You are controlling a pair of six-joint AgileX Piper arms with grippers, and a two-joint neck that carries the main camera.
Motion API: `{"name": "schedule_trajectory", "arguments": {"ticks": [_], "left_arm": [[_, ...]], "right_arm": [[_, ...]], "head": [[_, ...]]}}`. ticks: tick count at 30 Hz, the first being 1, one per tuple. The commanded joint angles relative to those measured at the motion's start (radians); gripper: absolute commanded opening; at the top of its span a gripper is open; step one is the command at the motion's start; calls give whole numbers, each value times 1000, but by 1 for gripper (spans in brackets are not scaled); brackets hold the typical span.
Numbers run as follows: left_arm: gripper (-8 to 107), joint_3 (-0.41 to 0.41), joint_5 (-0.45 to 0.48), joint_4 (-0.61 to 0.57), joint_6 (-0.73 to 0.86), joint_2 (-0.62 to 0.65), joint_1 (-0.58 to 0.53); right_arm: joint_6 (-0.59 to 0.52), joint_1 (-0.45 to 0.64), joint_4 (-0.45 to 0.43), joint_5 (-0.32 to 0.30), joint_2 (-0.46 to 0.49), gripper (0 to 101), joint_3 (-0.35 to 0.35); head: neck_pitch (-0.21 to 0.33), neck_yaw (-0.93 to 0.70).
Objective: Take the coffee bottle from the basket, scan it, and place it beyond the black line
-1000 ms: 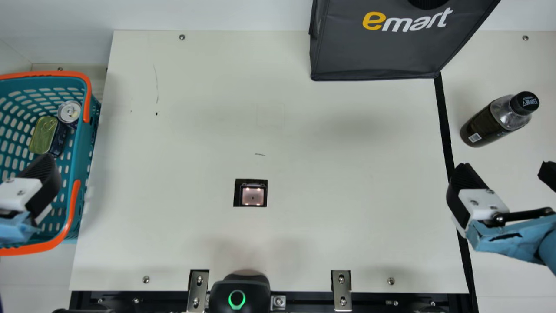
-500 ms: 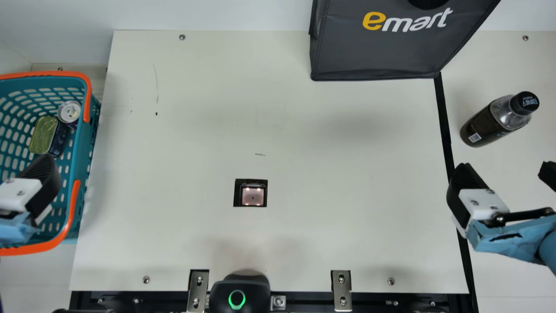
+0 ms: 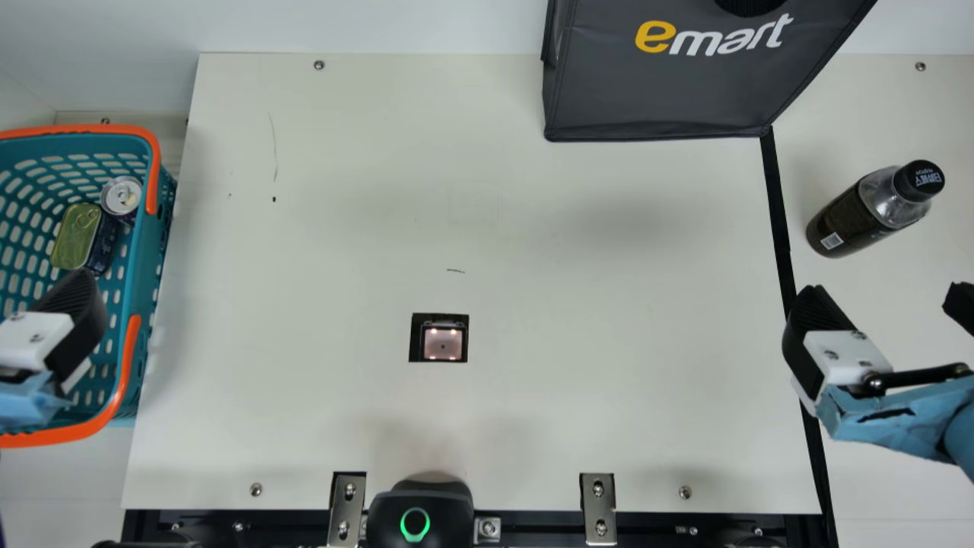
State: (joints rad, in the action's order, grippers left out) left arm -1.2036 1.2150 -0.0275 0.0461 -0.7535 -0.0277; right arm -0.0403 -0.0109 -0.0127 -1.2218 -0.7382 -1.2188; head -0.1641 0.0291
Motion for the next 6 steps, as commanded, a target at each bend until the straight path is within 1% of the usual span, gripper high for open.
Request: {"name": "schedule_trajectory", "arguments": {"ticks": [1, 6], "left_arm": [[90, 0, 0, 0, 0, 0, 0], [90, 0, 0, 0, 0, 0, 0]], "right_arm": [[0, 0, 0, 0, 0, 91, 0], [0, 0, 0, 0, 0, 91, 0]], "head": [[26, -2], [26, -2]]}}
